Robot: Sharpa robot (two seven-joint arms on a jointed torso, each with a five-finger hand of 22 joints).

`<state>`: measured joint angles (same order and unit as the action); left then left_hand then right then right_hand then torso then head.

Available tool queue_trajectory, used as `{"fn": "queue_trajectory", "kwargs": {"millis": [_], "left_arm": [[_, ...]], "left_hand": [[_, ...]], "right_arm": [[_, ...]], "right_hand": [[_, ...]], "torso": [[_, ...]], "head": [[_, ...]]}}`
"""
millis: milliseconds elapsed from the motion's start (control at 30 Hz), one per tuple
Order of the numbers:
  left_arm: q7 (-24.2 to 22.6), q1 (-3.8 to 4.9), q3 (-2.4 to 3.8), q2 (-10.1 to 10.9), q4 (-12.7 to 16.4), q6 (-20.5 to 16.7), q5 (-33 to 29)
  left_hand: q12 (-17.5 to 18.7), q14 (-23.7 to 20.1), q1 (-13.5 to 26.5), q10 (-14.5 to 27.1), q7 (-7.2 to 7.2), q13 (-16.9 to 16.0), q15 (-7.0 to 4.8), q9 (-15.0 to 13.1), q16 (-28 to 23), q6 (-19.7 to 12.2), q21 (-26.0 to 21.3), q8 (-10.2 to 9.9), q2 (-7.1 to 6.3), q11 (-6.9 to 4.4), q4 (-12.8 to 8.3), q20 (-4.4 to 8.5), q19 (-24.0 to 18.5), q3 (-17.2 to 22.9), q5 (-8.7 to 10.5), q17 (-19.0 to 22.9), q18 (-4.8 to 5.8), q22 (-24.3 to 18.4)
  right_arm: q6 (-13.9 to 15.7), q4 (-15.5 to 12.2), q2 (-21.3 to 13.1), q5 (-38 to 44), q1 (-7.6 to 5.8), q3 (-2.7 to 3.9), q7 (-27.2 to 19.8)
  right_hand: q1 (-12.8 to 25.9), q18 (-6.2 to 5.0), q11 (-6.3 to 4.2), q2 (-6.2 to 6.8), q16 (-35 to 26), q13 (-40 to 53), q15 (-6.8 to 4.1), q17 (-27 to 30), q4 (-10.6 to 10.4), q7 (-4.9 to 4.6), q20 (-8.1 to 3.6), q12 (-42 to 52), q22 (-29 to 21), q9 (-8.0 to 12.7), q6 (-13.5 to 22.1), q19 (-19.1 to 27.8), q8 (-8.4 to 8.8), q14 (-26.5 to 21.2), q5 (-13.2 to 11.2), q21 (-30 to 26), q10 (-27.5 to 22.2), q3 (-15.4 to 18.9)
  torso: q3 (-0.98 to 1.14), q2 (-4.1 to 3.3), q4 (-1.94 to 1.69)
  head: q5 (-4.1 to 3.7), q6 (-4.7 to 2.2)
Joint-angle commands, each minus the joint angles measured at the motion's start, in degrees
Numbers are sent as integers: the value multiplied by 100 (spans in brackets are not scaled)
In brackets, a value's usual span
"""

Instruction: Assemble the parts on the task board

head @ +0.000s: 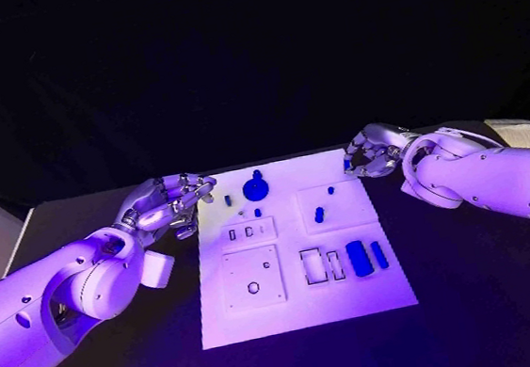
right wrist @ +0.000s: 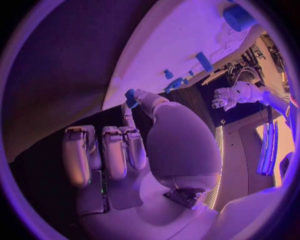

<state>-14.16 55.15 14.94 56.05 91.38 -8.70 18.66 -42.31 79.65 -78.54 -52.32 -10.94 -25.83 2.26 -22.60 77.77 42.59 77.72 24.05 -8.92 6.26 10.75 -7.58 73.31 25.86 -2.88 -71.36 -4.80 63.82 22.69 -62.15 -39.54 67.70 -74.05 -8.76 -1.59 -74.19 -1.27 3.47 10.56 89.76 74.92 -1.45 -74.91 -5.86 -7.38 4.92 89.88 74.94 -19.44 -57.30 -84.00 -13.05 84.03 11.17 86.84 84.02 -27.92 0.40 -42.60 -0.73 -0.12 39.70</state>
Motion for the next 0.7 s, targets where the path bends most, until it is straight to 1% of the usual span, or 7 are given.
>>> {"fn": "queue_trajectory", "kwargs": {"millis": [33, 200, 367, 500, 533, 633, 700], "left_arm": [[-14, 1, 2, -4, -3, 80, -12], [-11, 1, 2, -22, -34, 73, -14], [-10, 2, 1, -69, -76, 57, -17], [2, 2, 0, -113, -110, 49, -18], [5, 2, 0, -120, -115, 47, -18], [17, 2, 0, -140, -131, 32, -18], [26, 2, 0, -150, -140, 18, -18]], "left_hand": [[27, 44, 8, -49, -24, 13, 0, -9, 13, -20, 12, 29, 33, 11, -4, -19, 30, 23, 6, 11, -60, -13], [28, 40, 8, -51, -24, 18, 0, -10, 8, -19, 7, 31, 33, 10, -5, -19, 25, 23, 6, 18, -62, -22], [28, 37, 6, -54, -22, 21, -1, -10, 4, -17, 4, 33, 32, 9, -8, -20, 22, 24, 6, 23, -63, -27], [28, 37, 6, -54, -22, 21, -1, -10, 4, -17, 4, 33, 32, 9, -8, -20, 22, 24, 6, 23, -63, -27], [28, 37, 6, -54, -22, 21, -1, -10, 4, -17, 4, 33, 32, 9, -8, -20, 22, 24, 6, 23, -63, -27], [27, 41, 4, -58, -21, 23, -1, -11, 7, -14, 6, 35, 33, 8, -10, -20, 26, 25, 6, 17, -62, -22], [27, 41, 4, -58, -21, 23, -1, -11, 7, -14, 6, 35, 33, 8, -10, -20, 26, 25, 6, 17, -62, -22]], "right_arm": [[28, -188, -48, 2, -64, 3, 262], [29, -583, -128, -44, -142, 3, 484], [13, -1053, -146, -7, -189, 3, 714], [68, -1380, -85, 112, -202, 3, 924], [86, -1431, -64, 147, -203, 3, 970], [150, -1572, 36, 265, -201, 3, 1138], [197, -1642, 125, 322, -193, 1, 1240]], "right_hand": [[10, 52, -55, -22, 4, 1508, -56, -1463, -11, 20, -46, 12, 1329, -6, -34, -417, -32, 586, -29, 36, 598, 3], [3, 50, -59, -17, 2, 1508, -59, -1459, -2, 24, -49, 12, 1326, -8, -34, -413, -35, 585, -32, 31, 598, 2], [-14, 50, -63, -4, 0, 1508, -66, -1454, 19, 23, -57, 12, 1324, -9, -17, -412, -32, 584, -29, 28, 598, -2], [-18, 49, -63, 3, -1, 1508, -68, -1451, 27, 22, -60, 12, 1324, -9, -10, -411, -30, 583, -27, 26, 598, -2], [-20, 50, -63, 2, 0, 1508, -68, -1453, 28, 22, -60, 12, 1324, -9, -10, -412, -31, 584, -26, 27, 598, -3], [-28, 50, -64, -3, 0, 1508, -69, -1454, 34, 23, -62, 12, 1325, -11, -12, -413, -34, 584, -20, 28, 598, -9], [-38, 50, -65, -11, -1, 1508, -71, -1452, 44, 21, -66, 12, 1325, -14, -12, -413, -37, 583, 6, 28, 598, -21]], "torso": [[-16, 38, 20], [-32, 85, 36], [-46, 139, 51], [-59, 180, 51], [-64, 187, 48], [-66, 206, 48], [-70, 217, 50]], "head": [[2, 4], [8, 20], [47, 54], [111, 87], [135, 102], [193, 140], [216, 156]]}}
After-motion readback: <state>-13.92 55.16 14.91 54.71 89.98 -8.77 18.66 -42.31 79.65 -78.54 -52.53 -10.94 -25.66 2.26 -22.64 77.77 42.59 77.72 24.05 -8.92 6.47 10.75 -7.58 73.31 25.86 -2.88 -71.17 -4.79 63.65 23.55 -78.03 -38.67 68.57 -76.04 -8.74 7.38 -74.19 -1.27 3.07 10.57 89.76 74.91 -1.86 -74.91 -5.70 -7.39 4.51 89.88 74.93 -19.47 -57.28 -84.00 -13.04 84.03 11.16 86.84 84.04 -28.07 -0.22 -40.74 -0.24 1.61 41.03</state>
